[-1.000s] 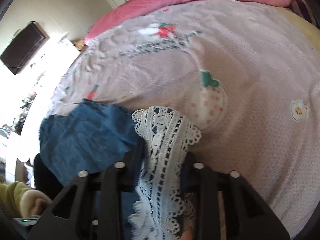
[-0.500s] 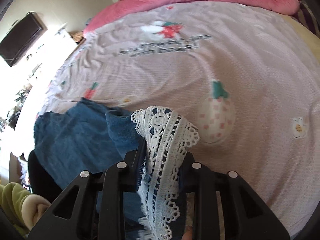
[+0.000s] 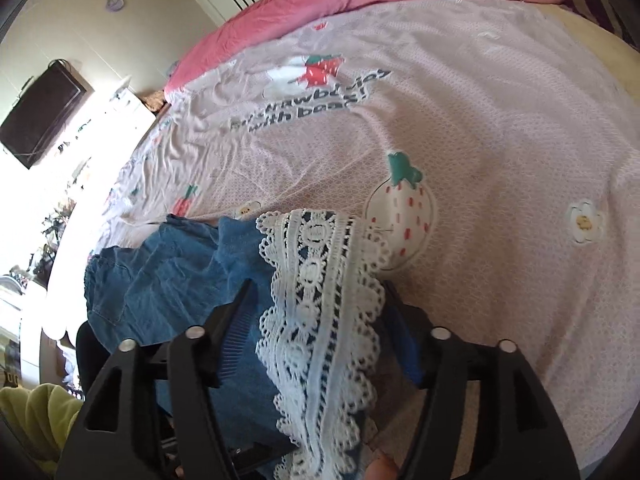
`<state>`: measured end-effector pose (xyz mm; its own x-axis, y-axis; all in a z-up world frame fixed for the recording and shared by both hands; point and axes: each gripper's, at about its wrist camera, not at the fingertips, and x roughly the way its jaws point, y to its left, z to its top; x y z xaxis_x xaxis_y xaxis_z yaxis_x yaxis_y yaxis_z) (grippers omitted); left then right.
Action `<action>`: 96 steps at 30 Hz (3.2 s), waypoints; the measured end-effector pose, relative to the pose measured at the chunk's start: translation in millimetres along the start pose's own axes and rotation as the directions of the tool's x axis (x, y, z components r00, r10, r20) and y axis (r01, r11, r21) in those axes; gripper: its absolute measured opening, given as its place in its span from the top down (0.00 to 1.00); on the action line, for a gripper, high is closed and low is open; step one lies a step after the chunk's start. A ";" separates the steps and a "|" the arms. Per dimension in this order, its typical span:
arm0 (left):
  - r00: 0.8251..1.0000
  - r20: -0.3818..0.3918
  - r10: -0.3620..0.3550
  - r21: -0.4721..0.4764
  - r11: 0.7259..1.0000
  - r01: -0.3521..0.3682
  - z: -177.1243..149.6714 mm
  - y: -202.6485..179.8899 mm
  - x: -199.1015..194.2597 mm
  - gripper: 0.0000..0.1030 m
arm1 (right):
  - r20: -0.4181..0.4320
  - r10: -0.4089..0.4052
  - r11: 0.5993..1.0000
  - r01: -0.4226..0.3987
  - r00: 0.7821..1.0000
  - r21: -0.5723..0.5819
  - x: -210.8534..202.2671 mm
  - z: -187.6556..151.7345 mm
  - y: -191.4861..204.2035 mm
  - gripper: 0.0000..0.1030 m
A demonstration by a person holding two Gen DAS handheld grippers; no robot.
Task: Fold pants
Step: 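Carry the lace hem with the right gripper and fold it over the pants, then lay the lace hem flat with the right gripper and open it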
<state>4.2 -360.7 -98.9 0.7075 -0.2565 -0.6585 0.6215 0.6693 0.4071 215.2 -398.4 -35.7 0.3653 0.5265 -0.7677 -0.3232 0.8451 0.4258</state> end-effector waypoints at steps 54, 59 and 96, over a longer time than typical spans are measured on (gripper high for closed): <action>0.951 0.122 -0.283 -0.757 0.593 0.274 -162.4 191.1 -102.7 0.88 | -0.131 -0.064 0.998 0.062 0.989 -0.020 126.8 27.7 215.8 0.56; 0.952 0.124 -0.278 -0.793 0.549 0.264 -178.8 198.2 -105.7 0.85 | -0.148 0.008 0.998 -0.016 0.989 -0.055 130.9 26.5 230.5 0.43; 0.983 0.008 -0.183 -0.691 0.710 0.138 -170.2 185.5 -108.1 0.86 | -0.133 -0.100 0.921 0.042 0.986 -0.387 172.5 27.0 262.5 0.80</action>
<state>-14.2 -90.1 -59.9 0.5841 -0.3801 -0.7172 0.3061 0.9215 -0.2390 216.9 -83.3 -43.4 0.2769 0.4222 -0.8632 -0.6200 0.7648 0.1752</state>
